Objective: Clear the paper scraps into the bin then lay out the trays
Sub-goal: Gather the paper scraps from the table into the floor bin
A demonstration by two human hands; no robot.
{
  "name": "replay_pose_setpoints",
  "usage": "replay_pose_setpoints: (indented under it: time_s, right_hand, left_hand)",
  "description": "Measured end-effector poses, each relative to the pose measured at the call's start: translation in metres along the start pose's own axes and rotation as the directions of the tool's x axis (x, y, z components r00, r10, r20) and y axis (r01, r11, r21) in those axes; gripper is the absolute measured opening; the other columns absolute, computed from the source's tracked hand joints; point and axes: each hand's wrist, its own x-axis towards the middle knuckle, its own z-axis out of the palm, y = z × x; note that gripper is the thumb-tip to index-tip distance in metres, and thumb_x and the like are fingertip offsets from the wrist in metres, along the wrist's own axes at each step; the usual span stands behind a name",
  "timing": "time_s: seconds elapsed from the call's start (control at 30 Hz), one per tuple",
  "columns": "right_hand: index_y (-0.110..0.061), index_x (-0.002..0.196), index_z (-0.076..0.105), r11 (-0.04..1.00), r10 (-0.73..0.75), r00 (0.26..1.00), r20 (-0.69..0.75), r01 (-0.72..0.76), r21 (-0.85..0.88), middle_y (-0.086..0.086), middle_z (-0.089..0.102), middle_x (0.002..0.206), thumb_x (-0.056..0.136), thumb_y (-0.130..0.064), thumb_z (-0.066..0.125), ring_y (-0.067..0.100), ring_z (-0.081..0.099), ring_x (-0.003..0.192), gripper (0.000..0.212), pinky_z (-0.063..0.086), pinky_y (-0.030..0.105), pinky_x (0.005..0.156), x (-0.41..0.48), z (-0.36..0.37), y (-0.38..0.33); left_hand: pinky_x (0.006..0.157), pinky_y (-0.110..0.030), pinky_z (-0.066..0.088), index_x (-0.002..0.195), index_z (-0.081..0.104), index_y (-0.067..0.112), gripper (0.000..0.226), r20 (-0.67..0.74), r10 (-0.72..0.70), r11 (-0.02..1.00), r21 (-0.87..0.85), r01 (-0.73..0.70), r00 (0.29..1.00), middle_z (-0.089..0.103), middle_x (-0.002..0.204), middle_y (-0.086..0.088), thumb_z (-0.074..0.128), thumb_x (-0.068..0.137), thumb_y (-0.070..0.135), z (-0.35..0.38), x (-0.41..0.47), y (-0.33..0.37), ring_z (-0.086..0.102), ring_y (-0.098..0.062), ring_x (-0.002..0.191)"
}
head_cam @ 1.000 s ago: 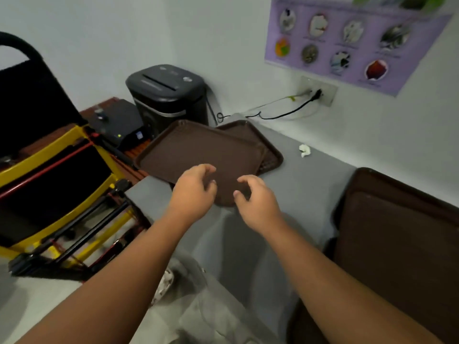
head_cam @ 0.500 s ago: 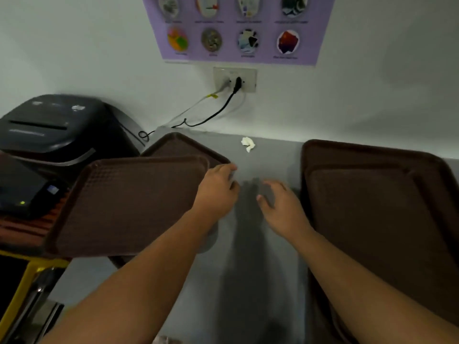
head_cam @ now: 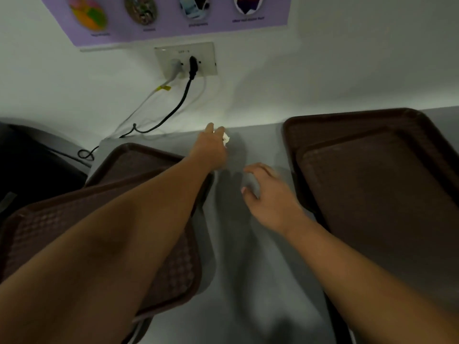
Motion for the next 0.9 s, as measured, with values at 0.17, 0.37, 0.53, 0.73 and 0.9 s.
replay_pose_setpoints:
  time_s: [0.17, 0.37, 0.53, 0.73, 0.9]
  right_hand:
    - [-0.015, 0.127, 0.055, 0.999, -0.017, 0.999, -0.040, 0.019, 0.030, 0.001, 0.053, 0.128, 0.089, -0.026, 0.058, 0.018, 0.051, 0.121, 0.040, 0.042, 0.035, 0.105, -0.004, -0.003, 0.005]
    - [-0.015, 0.126, 0.056, 1.000, 0.002, 0.999, -0.037, -0.001, 0.013, 0.001, 0.053, 0.129, 0.089, -0.025, 0.060, 0.017, 0.050, 0.121, 0.039, 0.038, 0.029, 0.107, -0.018, -0.012, 0.018]
    - [-0.014, 0.128, 0.056, 1.000, -0.013, 1.000, -0.011, 0.013, 0.023, 0.004, 0.053, 0.132, 0.089, -0.022, 0.061, 0.019, 0.049, 0.124, 0.040, 0.038, 0.032, 0.108, -0.030, -0.020, 0.023]
    - [-0.017, 0.134, 0.050, 0.996, -0.081, 0.995, 0.063, 0.079, 0.039, 0.002, 0.048, 0.140, 0.090, -0.026, 0.059, 0.019, 0.046, 0.128, 0.045, 0.039, 0.035, 0.107, -0.043, -0.033, 0.010]
    - [-0.020, 0.136, 0.047, 0.986, -0.165, 0.976, 0.140, 0.160, 0.051, 0.002, 0.046, 0.140, 0.089, -0.028, 0.060, 0.022, 0.046, 0.126, 0.049, 0.041, 0.038, 0.106, -0.056, -0.037, -0.014]
  left_hand:
    - [0.102, -0.050, 0.043, 0.144, 0.039, 0.012, 0.056, 0.146, -0.009, 0.999, 0.052, 0.002, 0.989, 0.030, 0.151, -0.019, 0.059, 0.093, 0.023, 0.012, 0.024, -0.005, 0.047, -0.045, 0.125]
    - [0.105, -0.044, 0.041, 0.129, 0.059, 0.011, 0.032, 0.157, 0.019, 0.966, 0.251, -0.059, 0.987, 0.052, 0.138, -0.014, 0.050, 0.099, 0.017, 0.023, 0.015, 0.013, 0.049, -0.037, 0.122]
    - [0.101, -0.035, 0.043, 0.122, 0.066, 0.010, 0.029, 0.170, 0.009, 0.991, 0.133, -0.032, 0.985, 0.061, 0.129, -0.014, 0.055, 0.095, 0.008, 0.024, -0.021, 0.037, 0.058, -0.033, 0.117]
    - [0.089, -0.035, 0.048, 0.117, 0.063, 0.011, 0.029, -0.032, -0.179, 0.949, -0.268, 0.164, 0.983, 0.065, 0.113, -0.018, 0.052, 0.092, 0.003, -0.006, -0.100, 0.059, 0.061, -0.034, 0.105]
    - [0.079, -0.037, 0.044, 0.094, 0.064, 0.012, 0.029, -0.251, -0.368, 0.895, -0.358, 0.268, 0.895, 0.070, 0.097, -0.013, 0.046, 0.102, 0.033, -0.048, -0.175, 0.077, 0.062, -0.036, 0.096]
